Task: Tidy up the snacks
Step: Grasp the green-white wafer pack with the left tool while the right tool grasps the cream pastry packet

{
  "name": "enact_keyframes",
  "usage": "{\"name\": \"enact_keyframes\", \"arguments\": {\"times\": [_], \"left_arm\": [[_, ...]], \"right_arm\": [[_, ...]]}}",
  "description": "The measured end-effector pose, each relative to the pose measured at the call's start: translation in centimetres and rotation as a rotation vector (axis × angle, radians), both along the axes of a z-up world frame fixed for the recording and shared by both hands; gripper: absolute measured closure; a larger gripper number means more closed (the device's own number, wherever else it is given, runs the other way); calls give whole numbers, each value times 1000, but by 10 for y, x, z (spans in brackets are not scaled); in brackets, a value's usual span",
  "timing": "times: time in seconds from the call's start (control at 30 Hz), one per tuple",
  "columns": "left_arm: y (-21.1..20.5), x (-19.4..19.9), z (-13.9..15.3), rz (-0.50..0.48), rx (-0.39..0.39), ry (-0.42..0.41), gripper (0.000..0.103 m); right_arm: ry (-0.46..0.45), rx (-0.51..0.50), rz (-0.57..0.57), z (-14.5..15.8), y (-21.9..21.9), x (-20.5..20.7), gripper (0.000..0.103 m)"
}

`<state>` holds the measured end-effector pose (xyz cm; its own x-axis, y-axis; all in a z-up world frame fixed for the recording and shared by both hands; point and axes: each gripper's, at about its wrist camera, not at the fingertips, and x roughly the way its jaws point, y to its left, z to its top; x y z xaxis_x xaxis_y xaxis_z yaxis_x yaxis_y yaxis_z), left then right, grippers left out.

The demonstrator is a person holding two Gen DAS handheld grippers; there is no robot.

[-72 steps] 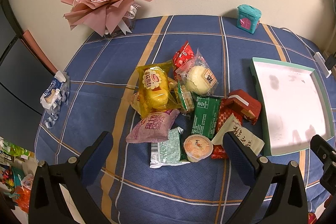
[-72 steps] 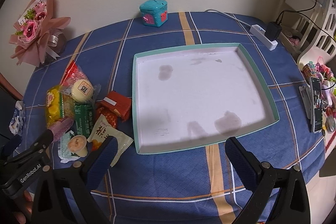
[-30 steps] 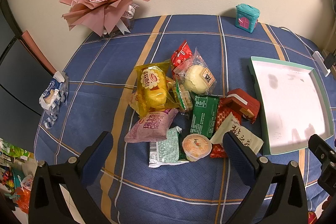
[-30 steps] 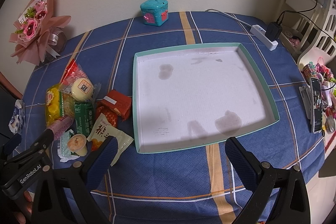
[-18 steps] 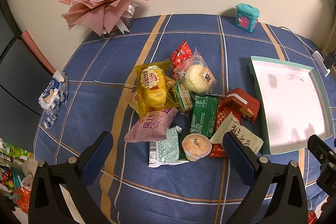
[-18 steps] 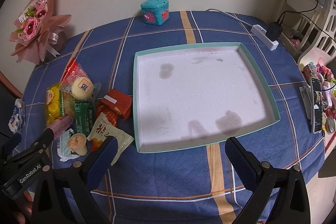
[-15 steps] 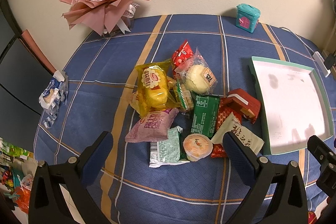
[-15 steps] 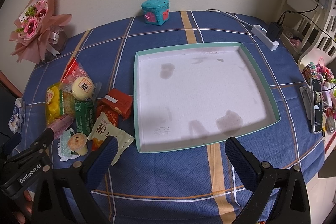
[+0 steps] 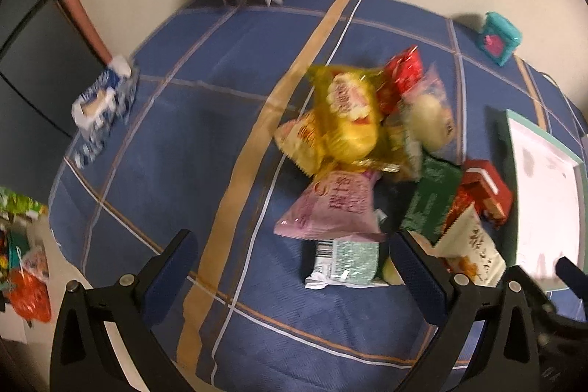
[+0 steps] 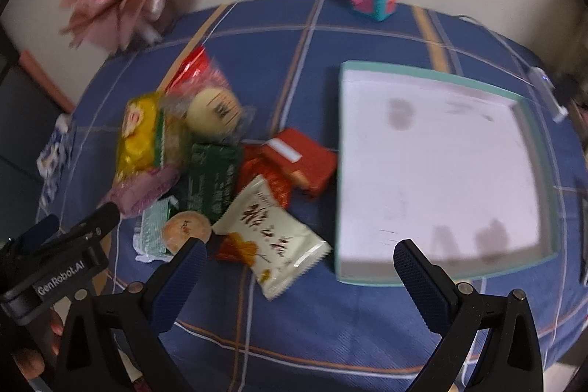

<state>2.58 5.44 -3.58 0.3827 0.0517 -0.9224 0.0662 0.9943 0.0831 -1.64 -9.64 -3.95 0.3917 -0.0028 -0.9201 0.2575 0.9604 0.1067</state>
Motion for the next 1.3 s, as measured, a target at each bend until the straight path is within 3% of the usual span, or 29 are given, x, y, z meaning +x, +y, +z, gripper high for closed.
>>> {"name": "enact_keyframes", "arguments": {"times": [0.17, 0.3, 0.43, 0.8, 0.97, 1.1, 1.3], "left_arm": [[2, 9, -19, -3, -52, 63, 1], [0, 13, -28, -18, -92, 101, 1], [-3, 14, -36, -31, -96, 120, 1], [-6, 15, -54, -36, -115, 181, 2], [5, 17, -55, -37, -127, 177, 8], [1, 17, -53, -14, -157, 182, 15], [17, 21, -59, 29, -161, 180, 15]], "right_arm": [[35, 3, 74, -17, 17, 14, 1], [67, 10, 96, -32, 18, 24, 8], [102, 11, 115, -48, 17, 30, 19], [156, 14, 153, -80, 29, 38, 36], [142, 17, 142, -81, 24, 39, 50], [145, 11, 151, -80, 29, 37, 50], [152, 19, 147, -69, 26, 32, 50]]}}
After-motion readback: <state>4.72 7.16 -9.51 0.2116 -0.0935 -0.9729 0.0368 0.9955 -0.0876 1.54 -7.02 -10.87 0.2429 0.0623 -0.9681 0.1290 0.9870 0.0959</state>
